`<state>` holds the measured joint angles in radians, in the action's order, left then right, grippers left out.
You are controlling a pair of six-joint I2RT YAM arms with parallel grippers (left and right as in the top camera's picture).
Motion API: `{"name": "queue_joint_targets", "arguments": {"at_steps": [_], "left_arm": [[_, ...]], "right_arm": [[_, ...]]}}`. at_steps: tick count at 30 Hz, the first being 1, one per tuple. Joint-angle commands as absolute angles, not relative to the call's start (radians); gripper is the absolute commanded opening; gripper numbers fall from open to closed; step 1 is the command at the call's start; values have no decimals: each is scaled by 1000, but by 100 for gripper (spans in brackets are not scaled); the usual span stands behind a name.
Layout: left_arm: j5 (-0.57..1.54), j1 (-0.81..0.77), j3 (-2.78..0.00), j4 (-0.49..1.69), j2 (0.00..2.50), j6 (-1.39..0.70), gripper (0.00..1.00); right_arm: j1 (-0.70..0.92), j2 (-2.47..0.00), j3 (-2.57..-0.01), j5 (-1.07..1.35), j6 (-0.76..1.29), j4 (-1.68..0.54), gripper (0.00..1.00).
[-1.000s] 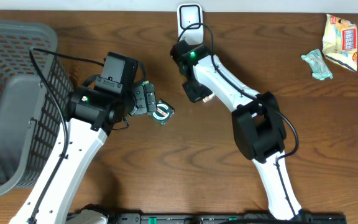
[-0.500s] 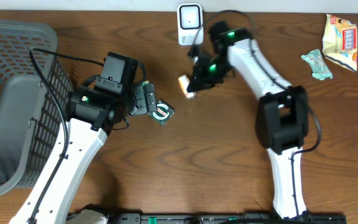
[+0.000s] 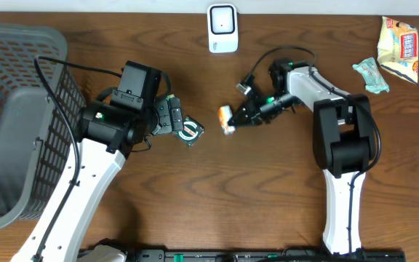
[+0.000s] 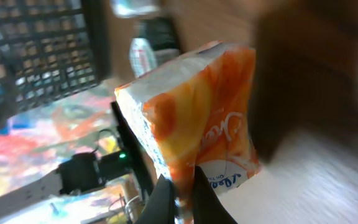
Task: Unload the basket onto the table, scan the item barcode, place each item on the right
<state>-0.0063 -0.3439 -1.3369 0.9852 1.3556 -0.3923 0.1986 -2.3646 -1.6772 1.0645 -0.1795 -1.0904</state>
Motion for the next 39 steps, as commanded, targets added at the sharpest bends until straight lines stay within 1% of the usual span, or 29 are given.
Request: {"name": "queue_joint_targets", "arguments": {"at_steps": [1, 3, 4, 7, 9, 12, 15, 19, 23, 27, 29, 30, 32, 34, 35, 39], "left_arm": [[-16, -342, -1352, 987, 1352, -387, 98], [-16, -342, -1352, 987, 1352, -387, 98], [-16, -343, -1352, 987, 1352, -387, 98], [-16, -342, -1352, 987, 1352, -387, 98], [-16, -343, -1352, 987, 1352, -387, 98], [-16, -343, -1352, 987, 1352, -387, 98], [-16, -342, -1352, 987, 1352, -387, 98], [-16, -343, -1352, 987, 1352, -387, 98], [-16, -343, -1352, 987, 1352, -387, 98], [-16, -342, -1352, 987, 1352, -387, 98], [-16, -342, -1352, 987, 1352, -387, 98], [-16, -342, -1352, 987, 1352, -387, 98], [-16, -342, -1352, 987, 1352, -387, 98], [-16, -342, -1352, 987, 1352, -387, 98], [-16, -342, -1352, 987, 1352, -387, 98], [-16, -342, -1352, 987, 1352, -387, 98]], "right_arm": [[140, -2326, -1702, 856, -57, -1099, 8], [122, -2314, -1732, 790, -44, -1131, 20], [113, -2308, -1754, 753, -44, -1151, 25], [98, -2281, -1831, 603, -15, -1221, 34], [100, -2263, -1868, 552, -12, -1258, 36], [115, -2238, -1881, 548, -23, -1273, 38], [137, -2233, -1880, 548, -51, -1272, 43], [191, -2243, -1831, 548, -49, -1192, 49], [232, -2245, -1767, 548, -18, -1108, 49], [256, -2245, -1695, 548, 36, -1020, 48], [264, -2245, -1659, 548, 60, -975, 45], [268, -2245, -1638, 548, 73, -950, 41], [271, -2245, -1620, 549, 75, -935, 22], [271, -2245, -1618, 550, 84, -940, 6], [270, -2244, -1618, 553, 93, -940, 2], [261, -2231, -1624, 597, 149, -938, 1]]}}
